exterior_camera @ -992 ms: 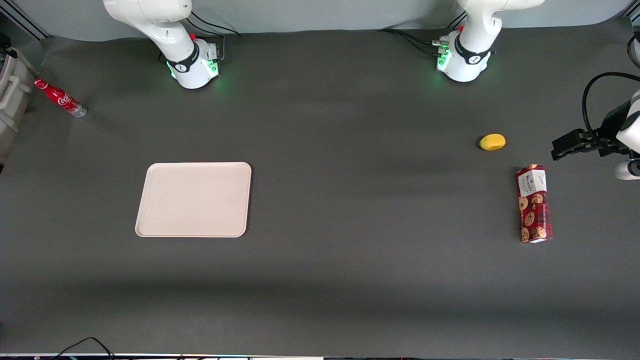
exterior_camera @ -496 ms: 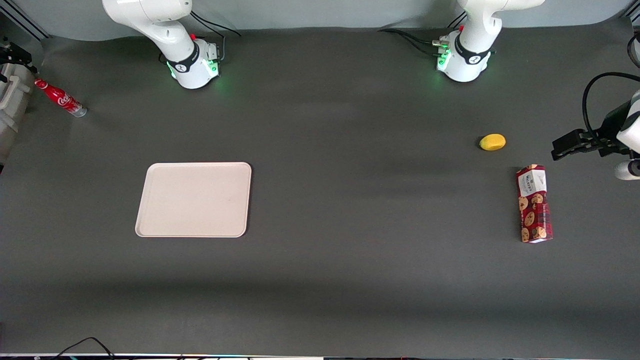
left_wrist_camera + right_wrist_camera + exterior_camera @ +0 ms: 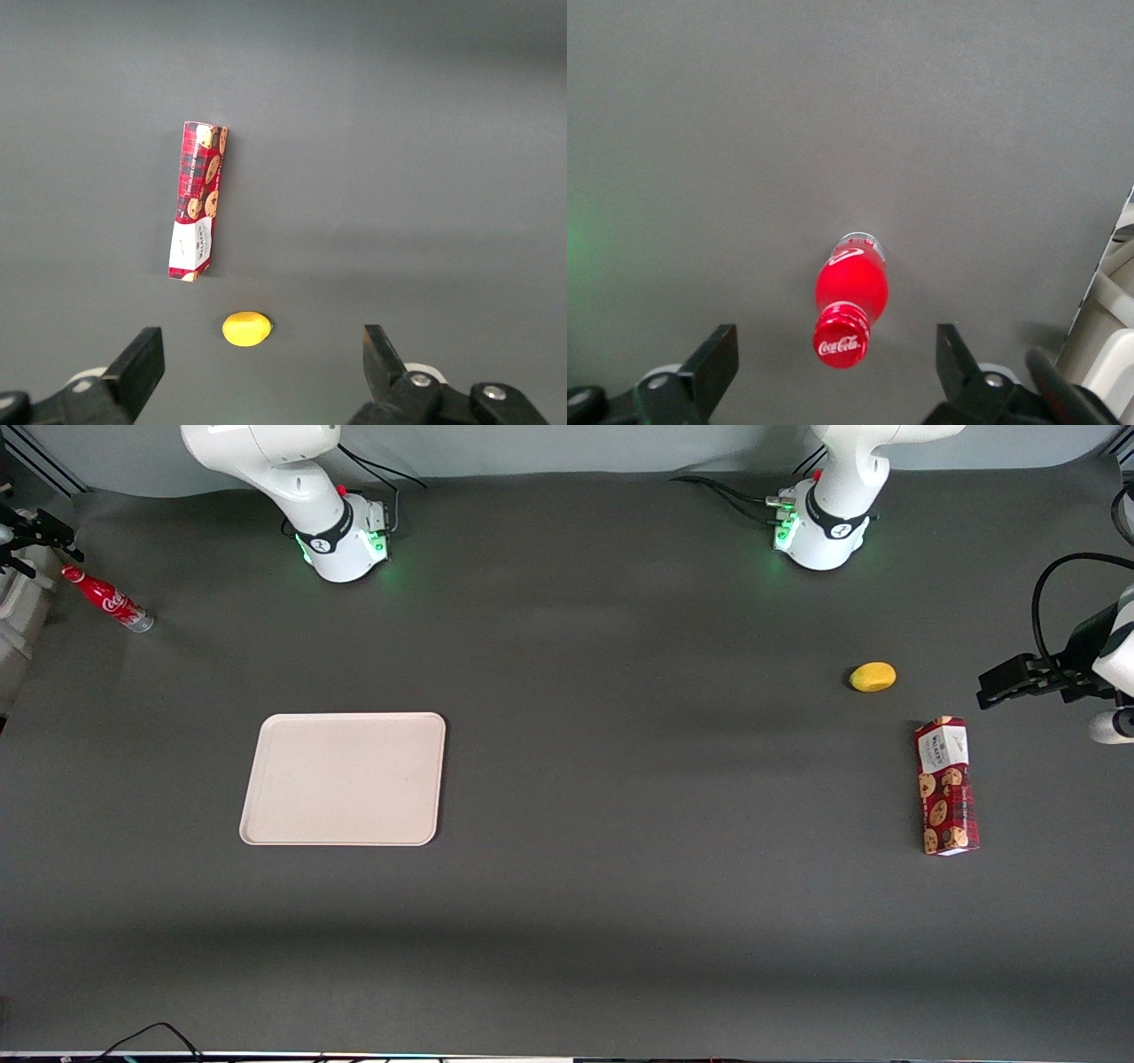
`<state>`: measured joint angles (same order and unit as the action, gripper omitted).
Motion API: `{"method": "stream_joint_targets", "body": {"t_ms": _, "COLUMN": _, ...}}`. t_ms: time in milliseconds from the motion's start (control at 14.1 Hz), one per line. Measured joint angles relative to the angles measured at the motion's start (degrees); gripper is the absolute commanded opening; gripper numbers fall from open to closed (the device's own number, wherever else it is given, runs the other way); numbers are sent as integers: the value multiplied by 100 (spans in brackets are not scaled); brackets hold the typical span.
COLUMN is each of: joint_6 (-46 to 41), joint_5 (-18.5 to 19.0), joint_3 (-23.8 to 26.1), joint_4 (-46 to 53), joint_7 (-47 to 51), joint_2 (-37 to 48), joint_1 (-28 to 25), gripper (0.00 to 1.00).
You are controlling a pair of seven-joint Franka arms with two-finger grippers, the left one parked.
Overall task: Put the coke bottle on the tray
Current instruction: 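Lower the open right gripper around the bottle neck and close it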
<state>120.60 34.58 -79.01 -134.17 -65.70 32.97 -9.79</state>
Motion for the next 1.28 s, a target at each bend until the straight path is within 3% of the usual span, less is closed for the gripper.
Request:
{"method": "stream_joint_targets", "body": {"t_ms": 283, "joint_6": 233, "joint_5": 0, "joint_3": -445, "joint_4": -22, "joint_7": -327, "joint_2": 26, "joint_1": -21, "gripper": 94}}
{"method": "stream_joint_targets", "body": {"t_ms": 638, "joint_6": 300, "joint_5": 0, "joint_3": -464, "joint_4": -71, "joint_7": -367, "joint_2": 43, "joint_1": -169, "gripper": 91}}
{"method": "stream_joint_targets", "body": {"t_ms": 1276, "joint_6": 303, "joint_5": -1, "joint_3": -583, "joint_4": -79, "joint_7": -496, "joint_2": 80, "joint_1": -277, "gripper": 74}}
